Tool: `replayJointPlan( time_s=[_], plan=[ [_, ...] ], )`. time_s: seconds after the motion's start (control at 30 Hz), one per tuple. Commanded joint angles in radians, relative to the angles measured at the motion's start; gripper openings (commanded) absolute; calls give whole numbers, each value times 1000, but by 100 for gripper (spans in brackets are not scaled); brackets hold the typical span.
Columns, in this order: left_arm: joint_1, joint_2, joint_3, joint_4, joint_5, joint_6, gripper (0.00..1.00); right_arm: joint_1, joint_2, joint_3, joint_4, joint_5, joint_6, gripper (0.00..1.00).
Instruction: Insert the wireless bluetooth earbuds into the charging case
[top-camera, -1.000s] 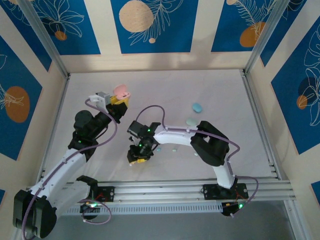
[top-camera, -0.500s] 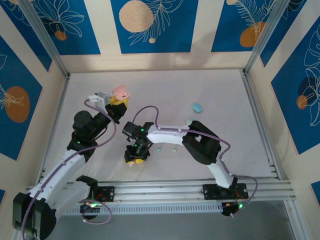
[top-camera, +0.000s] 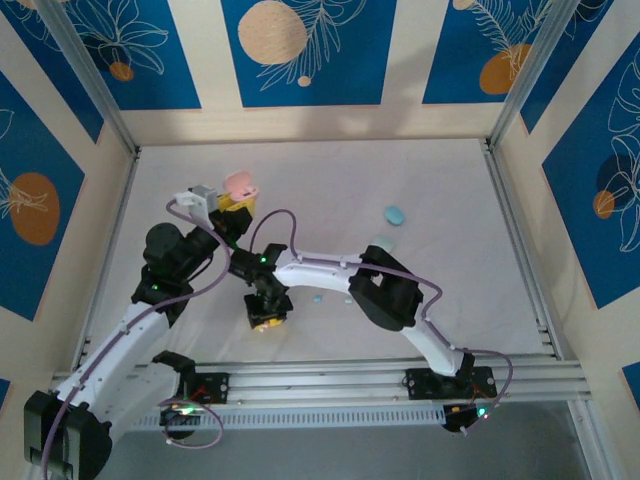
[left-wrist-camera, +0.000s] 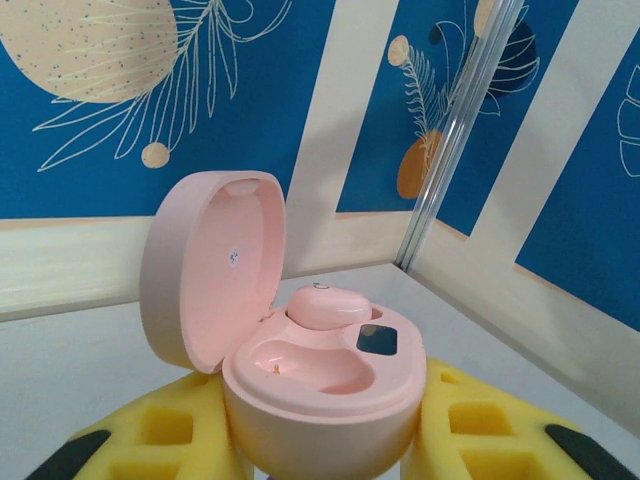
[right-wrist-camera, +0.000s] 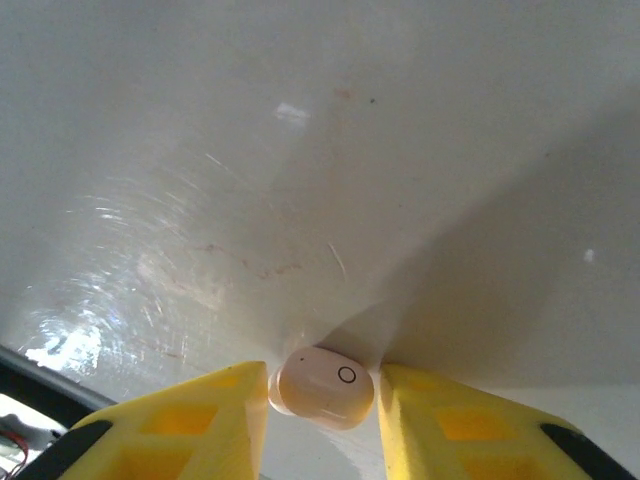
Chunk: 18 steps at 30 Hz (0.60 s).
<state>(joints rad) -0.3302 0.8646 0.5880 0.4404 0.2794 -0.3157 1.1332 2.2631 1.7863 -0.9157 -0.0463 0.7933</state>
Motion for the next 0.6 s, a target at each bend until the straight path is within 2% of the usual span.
replayJointPlan(
  time_s=[0.0,0.27,0.57],
  plan=[
    [13,-25,31,0,2,0,24,14,39,47,-70,89,-39,32],
    [13,-48,29,-27,-10,6,24,-29,-78,-49,-32,175,-117,29],
    [14,-83,28,-68,-25,7,24,-189,-217,-169,10,169,-294,29]
  ],
)
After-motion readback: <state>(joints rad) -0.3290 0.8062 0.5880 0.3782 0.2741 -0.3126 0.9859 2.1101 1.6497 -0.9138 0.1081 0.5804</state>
